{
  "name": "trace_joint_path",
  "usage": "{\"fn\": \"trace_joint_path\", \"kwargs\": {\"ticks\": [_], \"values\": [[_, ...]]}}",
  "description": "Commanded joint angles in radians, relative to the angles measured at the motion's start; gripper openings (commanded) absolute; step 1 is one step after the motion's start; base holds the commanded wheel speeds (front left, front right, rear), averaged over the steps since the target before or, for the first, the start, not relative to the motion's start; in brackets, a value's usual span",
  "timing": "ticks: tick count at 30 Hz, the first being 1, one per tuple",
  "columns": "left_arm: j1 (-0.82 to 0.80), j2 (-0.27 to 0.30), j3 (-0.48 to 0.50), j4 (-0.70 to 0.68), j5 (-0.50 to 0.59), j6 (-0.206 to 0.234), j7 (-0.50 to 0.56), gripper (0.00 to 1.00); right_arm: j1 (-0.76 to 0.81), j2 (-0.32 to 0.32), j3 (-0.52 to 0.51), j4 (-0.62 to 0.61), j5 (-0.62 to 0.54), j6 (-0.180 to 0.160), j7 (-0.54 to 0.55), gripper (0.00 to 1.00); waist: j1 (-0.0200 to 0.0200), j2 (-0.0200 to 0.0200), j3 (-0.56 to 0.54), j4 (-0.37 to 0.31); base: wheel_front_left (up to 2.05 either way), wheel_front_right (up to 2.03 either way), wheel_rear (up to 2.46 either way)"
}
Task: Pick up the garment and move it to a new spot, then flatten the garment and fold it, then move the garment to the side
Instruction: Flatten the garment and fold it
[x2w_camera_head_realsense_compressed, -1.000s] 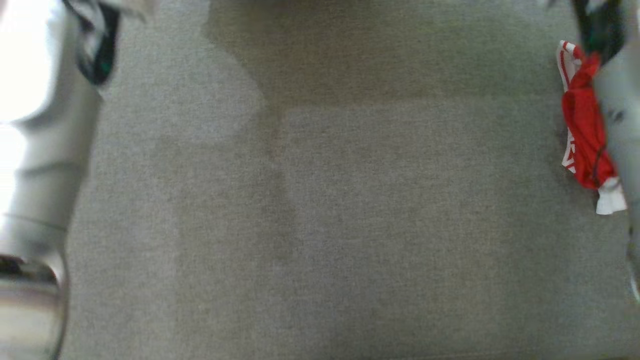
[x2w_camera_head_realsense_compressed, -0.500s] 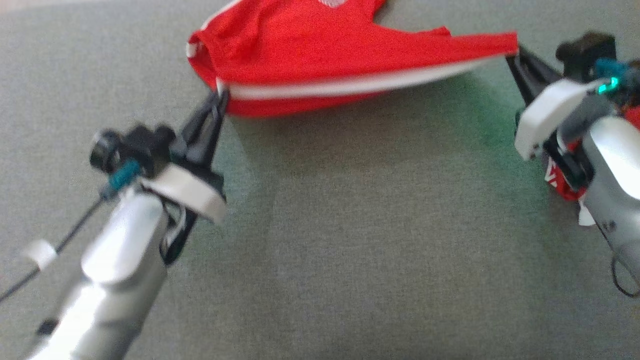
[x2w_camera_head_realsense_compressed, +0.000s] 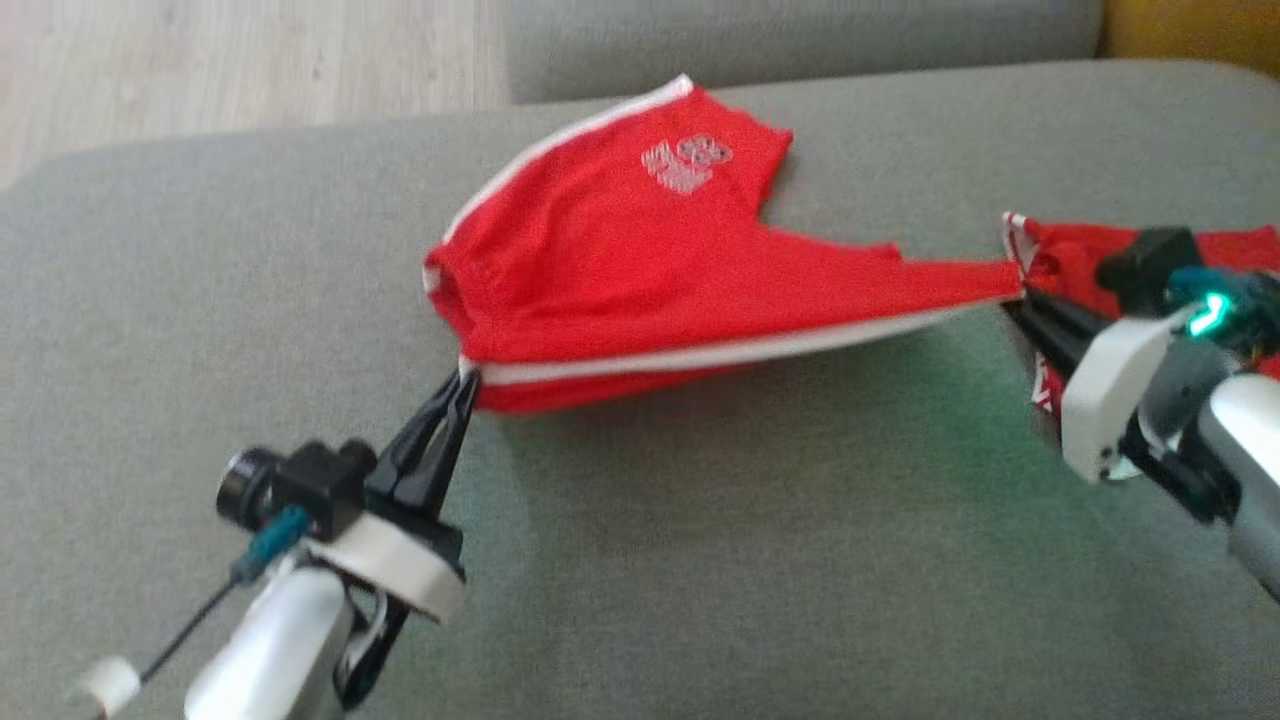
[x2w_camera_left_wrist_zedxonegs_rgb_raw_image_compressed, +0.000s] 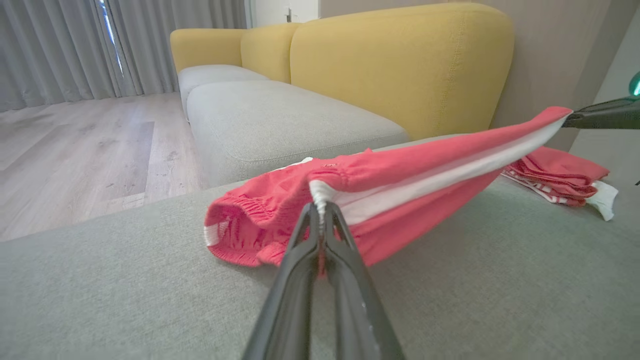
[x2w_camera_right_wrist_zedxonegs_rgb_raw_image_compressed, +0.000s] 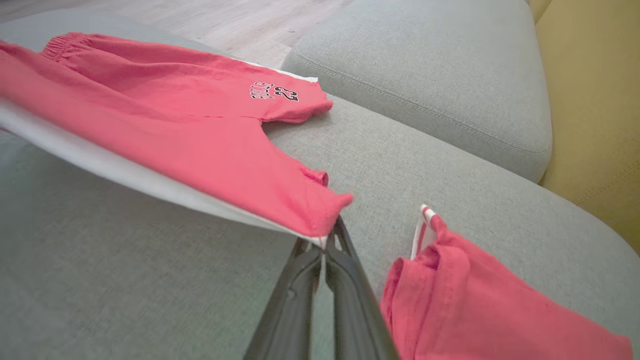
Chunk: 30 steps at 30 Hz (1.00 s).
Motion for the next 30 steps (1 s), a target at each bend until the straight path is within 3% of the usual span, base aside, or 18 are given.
{"fn": "trace_joint_path", "kwargs": {"ticks": [1, 8, 15, 25, 30], "values": [[-0.007, 0.036, 0.054, -0.035, 0.005, 0.011, -0.006, 0.0, 0.021, -0.042, -0.004, -0.027, 0.014, 0.007, 0.004, 0.0, 0.0002, -0.0001, -0.038, -0.01, 0.0, 0.0, 0.0], [0.188, 0.028, 0.08, -0.179, 0.019, 0.06, -0.006, 0.0, 0.172, -0.148, -0.004, -0.181, 0.085, 0.007, 0.062, 0.0, 0.0002, -0.0001, -0.12, -0.019, 0.0, 0.0, 0.0], [0.31, 0.045, 0.064, -0.33, 0.029, 0.1, 0.007, 0.0, 0.327, -0.255, -0.139, -0.338, 0.098, 0.007, 0.11, 0.0, 0.0002, -0.0001, -0.124, -0.015, 0.0, 0.0, 0.0], [0.223, 0.062, 0.084, -0.391, 0.028, 0.104, 0.054, 0.0, 0.343, -0.19, -0.344, -0.427, -0.032, 0.007, 0.202, 0.0, 0.0002, -0.0001, -0.042, 0.028, 0.0, 0.0, 0.0], [0.132, 0.048, 0.096, -0.359, 0.028, 0.096, 0.054, 0.0, 0.253, -0.151, -0.361, -0.428, -0.103, 0.007, 0.251, 0.0, 0.0002, -0.0001, 0.024, 0.064, 0.0, 0.0, 0.0]]}}
